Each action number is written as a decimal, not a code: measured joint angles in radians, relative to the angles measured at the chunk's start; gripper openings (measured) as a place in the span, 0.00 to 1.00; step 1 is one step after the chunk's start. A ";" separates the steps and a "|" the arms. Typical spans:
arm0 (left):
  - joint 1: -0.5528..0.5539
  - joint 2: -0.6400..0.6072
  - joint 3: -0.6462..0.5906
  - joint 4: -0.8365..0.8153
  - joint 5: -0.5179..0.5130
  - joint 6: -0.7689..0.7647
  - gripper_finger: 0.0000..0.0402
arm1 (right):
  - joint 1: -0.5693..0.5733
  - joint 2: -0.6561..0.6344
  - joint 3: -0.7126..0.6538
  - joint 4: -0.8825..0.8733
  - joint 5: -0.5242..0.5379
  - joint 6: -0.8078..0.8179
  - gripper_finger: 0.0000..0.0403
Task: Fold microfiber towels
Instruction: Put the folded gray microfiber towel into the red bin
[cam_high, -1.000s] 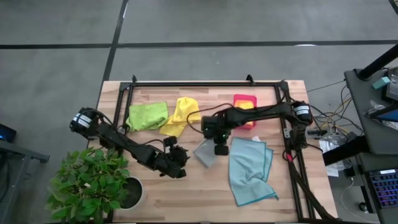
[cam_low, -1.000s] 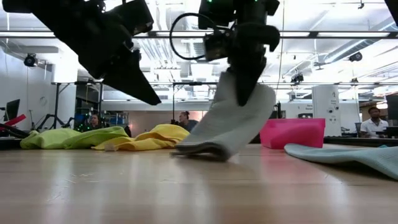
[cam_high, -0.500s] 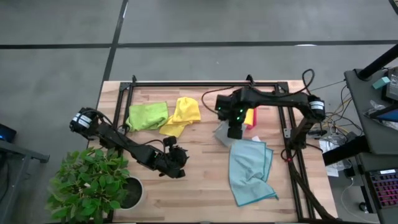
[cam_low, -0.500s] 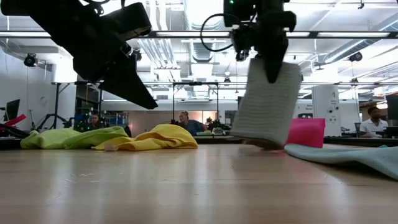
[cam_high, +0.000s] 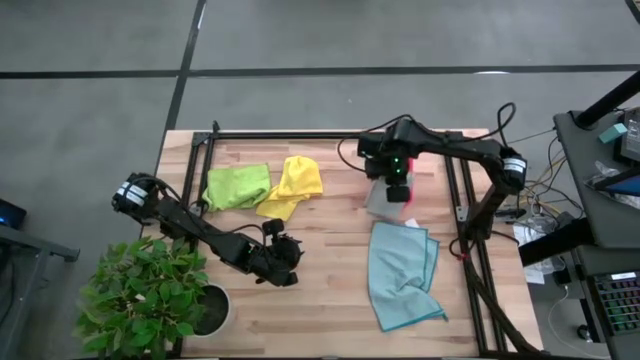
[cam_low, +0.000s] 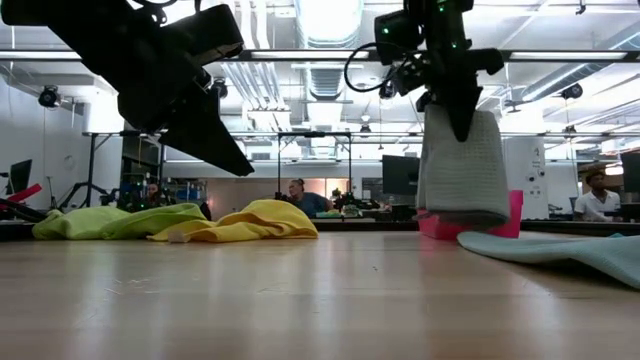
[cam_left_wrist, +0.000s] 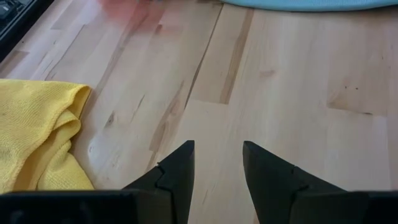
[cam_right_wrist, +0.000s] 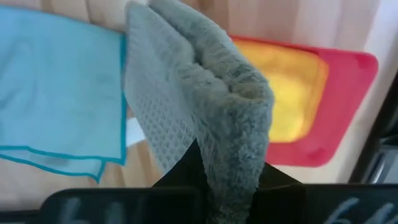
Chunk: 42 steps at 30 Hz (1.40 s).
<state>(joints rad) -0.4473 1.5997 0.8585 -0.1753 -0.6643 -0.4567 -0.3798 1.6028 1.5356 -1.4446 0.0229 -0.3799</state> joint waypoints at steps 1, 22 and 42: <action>0.000 0.000 0.000 0.000 0.000 0.000 0.30 | -0.010 0.000 0.000 -0.005 0.002 -0.008 0.04; 0.002 0.000 0.000 0.001 -0.026 -0.001 0.30 | -0.130 0.002 0.034 -0.077 0.031 -0.206 0.04; 0.009 0.000 0.000 0.002 -0.029 -0.001 0.30 | -0.171 0.102 0.167 -0.091 0.115 -0.294 0.04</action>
<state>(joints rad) -0.4381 1.6001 0.8585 -0.1734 -0.6930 -0.4576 -0.5505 1.7052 1.7023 -1.5352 0.1379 -0.6735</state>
